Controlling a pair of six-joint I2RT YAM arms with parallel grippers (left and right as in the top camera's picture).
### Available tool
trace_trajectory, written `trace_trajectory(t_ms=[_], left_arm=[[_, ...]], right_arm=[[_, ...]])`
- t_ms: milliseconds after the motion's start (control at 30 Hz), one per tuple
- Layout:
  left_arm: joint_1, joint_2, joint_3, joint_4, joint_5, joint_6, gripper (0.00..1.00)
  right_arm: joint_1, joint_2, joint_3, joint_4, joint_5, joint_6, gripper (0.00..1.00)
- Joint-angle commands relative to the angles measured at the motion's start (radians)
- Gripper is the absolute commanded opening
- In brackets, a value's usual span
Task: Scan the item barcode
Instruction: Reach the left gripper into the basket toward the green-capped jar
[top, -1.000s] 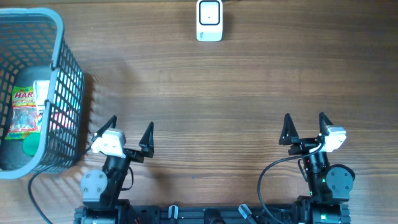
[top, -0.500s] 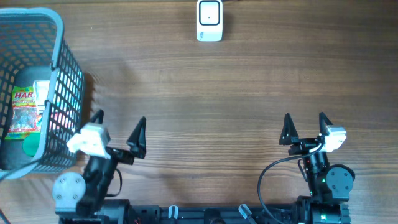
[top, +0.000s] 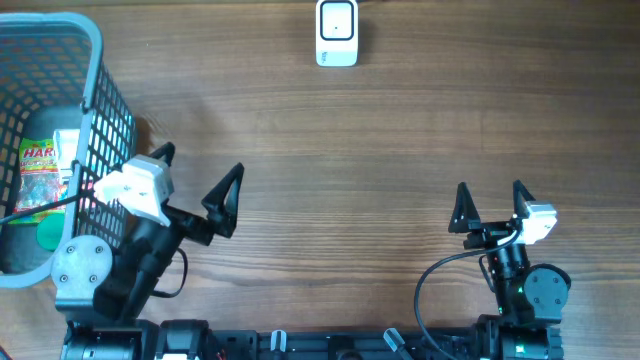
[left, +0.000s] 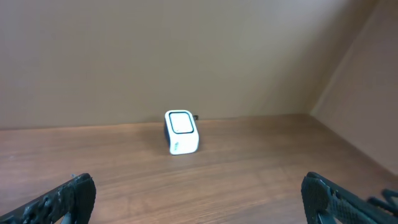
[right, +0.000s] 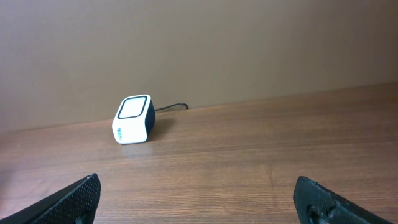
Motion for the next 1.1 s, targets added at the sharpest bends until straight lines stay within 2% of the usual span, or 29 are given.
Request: trace_trajectory(t_ms=[0,133,300,433,633,700,767,833,967,1033,1067], left_arm=[[0.005,-0.001,0.019,0.029,0.050,-0.001,1.00],[0.005,0.002,0.019,0.040,0.045,-0.001,1.00],[0.005,0.033,0.031,0.040,-0.039,-0.005,1.00],[0.005,0.121,0.128,0.009,-0.110,-0.005,1.00],[0.005,0.356,0.449,-0.225,-0.303,-0.021,1.00],[0.009,0.451,0.607,-0.360,-0.491,-0.114,1.00],[0.025,0.539,0.760,-0.470,-0.616,-0.141,1.00],[0.035,0.598,0.867,-0.519,-0.627,-0.132,1.00],[0.035,0.621,0.902,-0.577,-0.612,-0.132,1.00],[0.043,0.624,0.902,-0.579,-0.672,-0.155,1.00],[0.059,0.629,0.902,-0.581,-0.733,-0.209,1.00]], right_arm=[[0.005,-0.003,-0.001,0.004,0.018,0.007,1.00],[0.005,-0.003,-0.001,0.004,0.018,0.007,1.00],[0.005,-0.003,-0.001,0.004,0.018,0.007,1.00],[0.005,-0.003,-0.001,0.004,0.018,0.007,1.00],[0.005,-0.003,-0.001,0.004,0.018,0.007,1.00],[0.005,-0.003,-0.001,0.004,0.018,0.007,1.00],[0.005,-0.003,-0.001,0.004,0.018,0.007,1.00],[0.005,-0.003,-0.001,0.004,0.018,0.007,1.00],[0.005,-0.003,-0.001,0.004,0.018,0.007,1.00],[0.005,-0.003,-0.001,0.004,0.018,0.007,1.00],[0.005,-0.003,-0.001,0.004,0.018,0.007,1.00]])
